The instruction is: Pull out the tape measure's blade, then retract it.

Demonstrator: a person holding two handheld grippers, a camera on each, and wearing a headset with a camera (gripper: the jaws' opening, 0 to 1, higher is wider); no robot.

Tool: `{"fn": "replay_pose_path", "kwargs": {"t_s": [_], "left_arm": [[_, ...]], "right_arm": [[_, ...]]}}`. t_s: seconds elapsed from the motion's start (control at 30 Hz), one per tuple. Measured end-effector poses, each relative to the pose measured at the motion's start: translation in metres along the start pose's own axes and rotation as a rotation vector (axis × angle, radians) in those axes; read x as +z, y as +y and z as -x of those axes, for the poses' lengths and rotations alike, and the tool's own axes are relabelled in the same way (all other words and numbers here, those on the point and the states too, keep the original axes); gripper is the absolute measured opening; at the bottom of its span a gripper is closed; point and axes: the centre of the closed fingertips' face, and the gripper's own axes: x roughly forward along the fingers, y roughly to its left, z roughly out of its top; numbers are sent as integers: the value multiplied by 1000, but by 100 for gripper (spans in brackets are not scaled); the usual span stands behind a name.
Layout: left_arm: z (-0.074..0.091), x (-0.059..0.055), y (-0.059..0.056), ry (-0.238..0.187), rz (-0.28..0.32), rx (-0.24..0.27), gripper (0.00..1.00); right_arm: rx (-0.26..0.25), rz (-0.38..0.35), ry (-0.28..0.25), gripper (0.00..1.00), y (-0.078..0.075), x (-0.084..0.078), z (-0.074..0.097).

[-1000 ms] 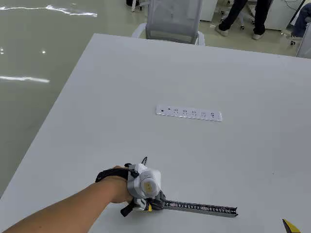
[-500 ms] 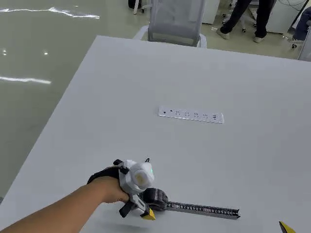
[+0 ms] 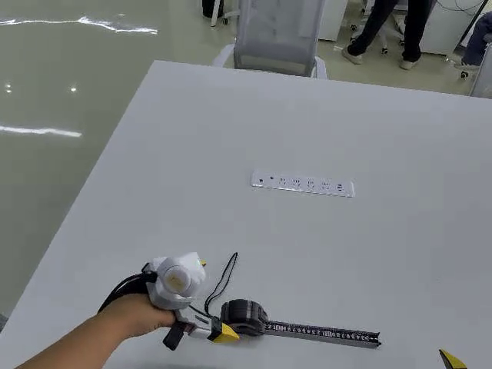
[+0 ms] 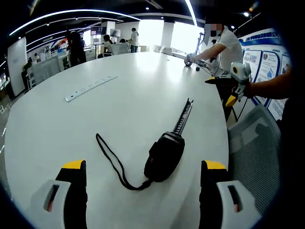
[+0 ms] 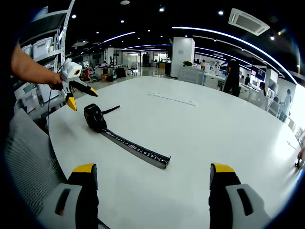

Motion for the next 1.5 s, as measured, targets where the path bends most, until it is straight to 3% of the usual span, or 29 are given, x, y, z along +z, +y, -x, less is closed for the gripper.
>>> {"fn": "replay_pose_path", "kwargs": {"t_s": [0.13, 0.3, 0.37, 0.5, 0.73, 1.1, 1.23, 1.37, 1.5], "left_arm": [[9, -11, -3, -15, 21, 20, 99], [25, -24, -4, -62, 101, 48, 99], [34, -31, -7, -84, 132, 52, 99], [46, -53, -5, -76, 144, 93, 99], [67, -66, -6, -114, 207, 137, 99], [90, -79, -11, -100, 231, 182, 99], [96, -86, -16, -124, 304, 184, 99], [101, -92, -21, -115, 293, 193, 99], [108, -96, -20, -128, 329, 202, 99]], "right_arm": [[4, 3, 3, 100, 0, -1, 2], [12, 4, 7, 100, 2, -2, 4], [18, 10, 9, 100, 4, -3, 6], [41, 15, 39, 100, 9, -11, 8], [43, 6, 37, 100, 11, -12, 10], [31, -12, 22, 100, 9, -10, 11], [32, -3, 28, 100, 12, -12, 12], [38, 3, 22, 100, 16, -14, 13], [44, 17, 35, 100, 19, -15, 14]]}}
